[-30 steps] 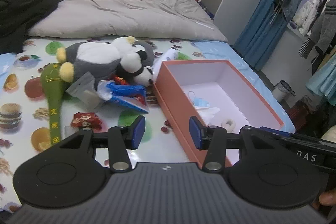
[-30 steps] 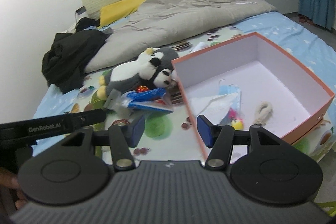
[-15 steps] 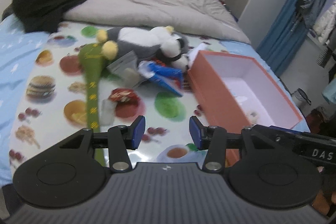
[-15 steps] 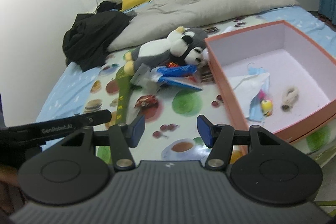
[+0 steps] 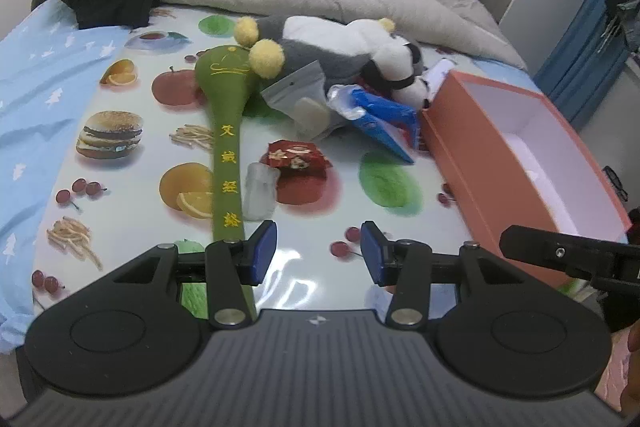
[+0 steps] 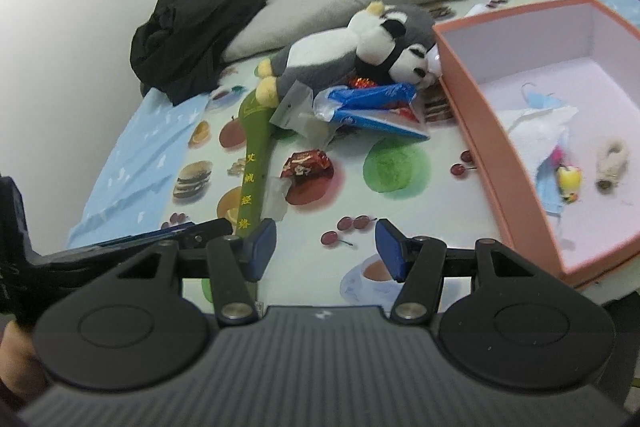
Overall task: Organize soft objects
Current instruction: 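Withdraw both tools and approach the red candy wrapper with the right gripper, then grasp the red candy wrapper with the right gripper while the left gripper grasps the white translucent item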
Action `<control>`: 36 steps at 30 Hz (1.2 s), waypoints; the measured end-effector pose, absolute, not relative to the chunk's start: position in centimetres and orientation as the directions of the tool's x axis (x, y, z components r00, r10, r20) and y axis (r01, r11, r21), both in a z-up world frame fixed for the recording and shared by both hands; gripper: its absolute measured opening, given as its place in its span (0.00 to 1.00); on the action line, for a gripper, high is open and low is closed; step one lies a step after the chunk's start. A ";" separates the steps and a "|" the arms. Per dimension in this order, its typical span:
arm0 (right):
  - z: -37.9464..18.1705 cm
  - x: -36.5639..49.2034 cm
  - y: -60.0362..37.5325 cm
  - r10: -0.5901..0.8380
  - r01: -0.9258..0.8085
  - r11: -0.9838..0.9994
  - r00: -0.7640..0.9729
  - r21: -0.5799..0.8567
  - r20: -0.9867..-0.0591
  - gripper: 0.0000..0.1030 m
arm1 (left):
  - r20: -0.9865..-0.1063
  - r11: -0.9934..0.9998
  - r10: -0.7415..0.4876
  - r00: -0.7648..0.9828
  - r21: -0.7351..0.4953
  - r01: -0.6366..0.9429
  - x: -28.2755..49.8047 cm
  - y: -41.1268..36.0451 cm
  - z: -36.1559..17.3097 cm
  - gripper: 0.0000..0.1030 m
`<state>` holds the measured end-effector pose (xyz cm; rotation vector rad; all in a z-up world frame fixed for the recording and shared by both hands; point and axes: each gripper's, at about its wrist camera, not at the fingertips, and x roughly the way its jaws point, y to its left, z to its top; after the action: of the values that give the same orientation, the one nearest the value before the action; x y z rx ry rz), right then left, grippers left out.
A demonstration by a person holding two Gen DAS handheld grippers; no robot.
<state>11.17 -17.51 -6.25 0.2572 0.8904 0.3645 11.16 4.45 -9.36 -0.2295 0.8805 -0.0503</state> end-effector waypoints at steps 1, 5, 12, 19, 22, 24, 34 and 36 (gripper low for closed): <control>-6.6 11.8 -17.3 0.420 -0.202 0.905 0.564 0.374 -0.711 0.57 | -0.762 0.975 -0.132 0.634 -0.214 -0.053 11.7 4.5 -9.7 0.51; -7.8 14.2 -16.4 0.441 -0.203 0.895 0.534 0.397 -0.721 0.57 | -0.776 0.980 -0.114 0.620 -0.191 -0.059 13.8 4.9 -11.3 0.51; -10.3 19.1 -14.3 0.478 -0.204 0.876 0.488 0.437 -0.730 0.57 | -0.793 0.992 -0.083 0.604 -0.123 -0.026 17.4 5.2 -14.0 0.51; -13.4 23.6 -11.6 0.482 -0.196 0.875 0.447 0.443 -0.754 0.57 | -0.814 0.995 -0.087 0.575 -0.099 0.010 20.8 5.8 -16.4 0.51; -14.8 25.3 -10.9 0.486 -0.175 0.872 0.428 0.458 -0.762 0.57 | -0.821 0.996 -0.092 0.564 -0.084 0.040 22.0 5.8 -17.3 0.51; -15.7 26.3 -10.6 0.496 -0.161 0.865 0.416 0.475 -0.762 0.57 | -0.822 0.996 -0.088 0.562 -0.065 0.060 22.6 5.6 -17.8 0.51; -18.9 30.5 -8.7 0.508 -0.144 0.858 0.384 0.493 -0.771 0.58 | -0.834 0.995 -0.069 0.547 -0.015 0.103 24.7 5.4 -19.8 0.48; -19.5 30.9 -8.3 0.500 -0.146 0.864 0.373 0.482 -0.782 0.57 | -0.842 0.995 -0.065 0.536 -0.016 0.096 25.0 5.4 -20.2 0.45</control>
<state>30.91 -8.33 -19.54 0.3609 1.1179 0.4253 24.96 5.41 -20.15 0.0337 1.0004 -0.0961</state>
